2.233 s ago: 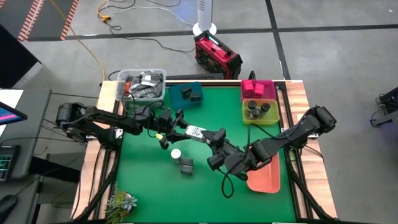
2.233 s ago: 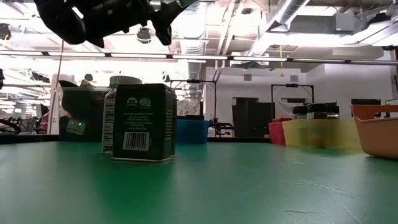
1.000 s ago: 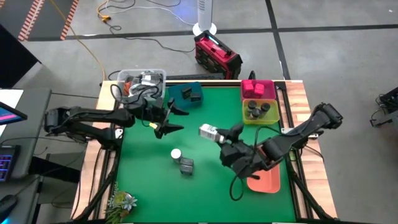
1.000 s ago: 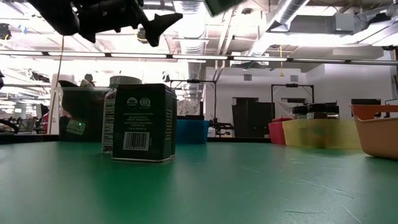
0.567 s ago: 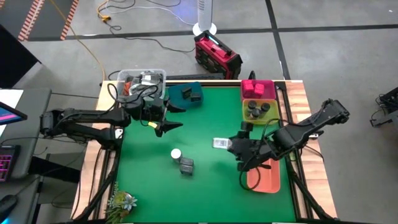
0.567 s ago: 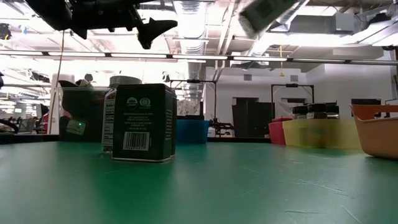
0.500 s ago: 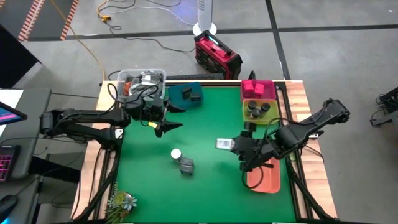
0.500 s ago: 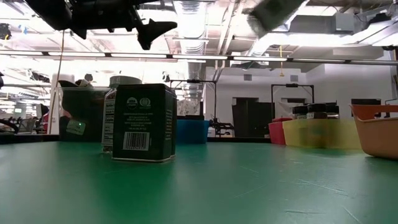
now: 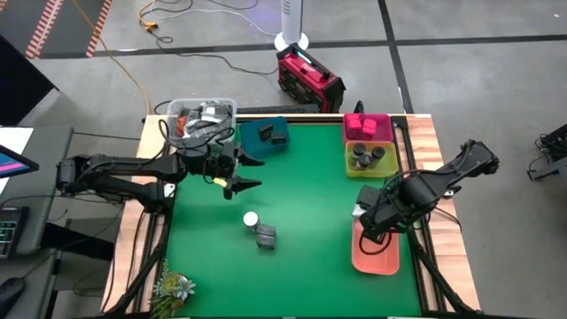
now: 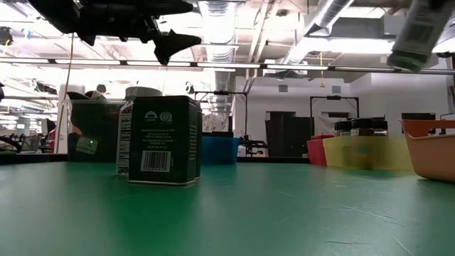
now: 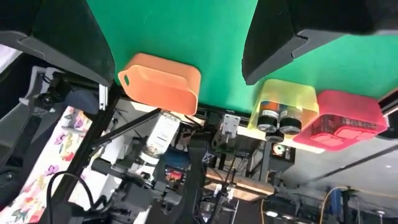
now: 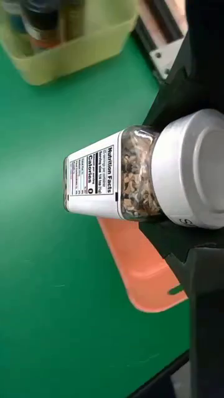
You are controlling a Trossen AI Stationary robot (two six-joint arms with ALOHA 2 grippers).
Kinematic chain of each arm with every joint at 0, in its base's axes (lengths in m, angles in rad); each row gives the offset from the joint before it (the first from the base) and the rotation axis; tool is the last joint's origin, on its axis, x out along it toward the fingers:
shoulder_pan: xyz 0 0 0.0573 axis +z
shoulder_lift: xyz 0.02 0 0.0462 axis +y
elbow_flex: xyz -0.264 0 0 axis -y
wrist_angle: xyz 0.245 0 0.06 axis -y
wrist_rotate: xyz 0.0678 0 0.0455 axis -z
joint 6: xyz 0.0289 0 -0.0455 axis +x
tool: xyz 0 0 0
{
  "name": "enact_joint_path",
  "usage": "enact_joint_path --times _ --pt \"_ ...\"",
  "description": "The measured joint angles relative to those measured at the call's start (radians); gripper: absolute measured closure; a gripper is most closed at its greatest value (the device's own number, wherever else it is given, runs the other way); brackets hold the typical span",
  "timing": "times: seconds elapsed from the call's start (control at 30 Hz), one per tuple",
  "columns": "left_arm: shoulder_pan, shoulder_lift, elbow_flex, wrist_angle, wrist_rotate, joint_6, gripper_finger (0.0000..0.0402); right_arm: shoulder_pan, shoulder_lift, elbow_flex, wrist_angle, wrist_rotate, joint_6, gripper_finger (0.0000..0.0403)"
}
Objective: Sort spices by type
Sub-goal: Put the white seasoning into the orange bin
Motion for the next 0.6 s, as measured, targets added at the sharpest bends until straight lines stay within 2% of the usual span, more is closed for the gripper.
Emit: enact_joint_path --times 0.27,0.5,0.6 --pt "0.0 0.0 0.0 -0.018 -0.004 0.003 0.0065 0.0 0.0 -0.113 0.034 -0.108 -0.021 0.0179" --pt "-0.001 0.0 0.0 -0.022 -0.005 0.016 0.0065 -0.01 0.001 -0.249 0.113 -0.302 -0.041 0.0179" --pt "-0.001 0.0 0.0 -0.022 -0.005 0.015 0.0065 -0.033 0.001 -0.3 0.157 -0.351 -0.023 0.0179"
